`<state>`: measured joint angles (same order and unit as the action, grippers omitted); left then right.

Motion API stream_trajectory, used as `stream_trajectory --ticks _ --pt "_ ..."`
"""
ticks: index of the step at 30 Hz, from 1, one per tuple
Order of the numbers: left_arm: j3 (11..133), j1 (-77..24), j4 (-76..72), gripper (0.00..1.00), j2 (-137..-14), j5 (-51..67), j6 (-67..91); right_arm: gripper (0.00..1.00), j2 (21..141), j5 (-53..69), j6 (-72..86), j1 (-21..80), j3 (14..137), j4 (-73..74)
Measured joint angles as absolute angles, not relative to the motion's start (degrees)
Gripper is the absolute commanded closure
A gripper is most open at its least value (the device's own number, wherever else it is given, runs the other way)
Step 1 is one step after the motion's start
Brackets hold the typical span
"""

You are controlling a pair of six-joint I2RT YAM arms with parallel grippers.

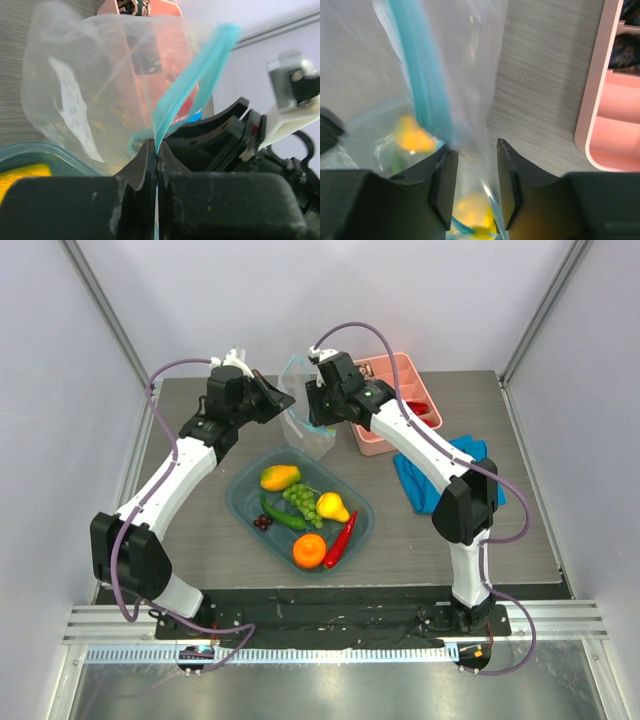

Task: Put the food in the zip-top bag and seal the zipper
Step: Open the zipper of the food storage bag.

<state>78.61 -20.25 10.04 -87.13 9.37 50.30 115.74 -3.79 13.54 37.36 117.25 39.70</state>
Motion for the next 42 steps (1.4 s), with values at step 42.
stream_trajectory --ticks 42 --pt "78.48 -20.99 9.76 1.0 -87.64 13.5 48.49 0.57 118.56 2.07 18.9 33.63 127.98 48.64"
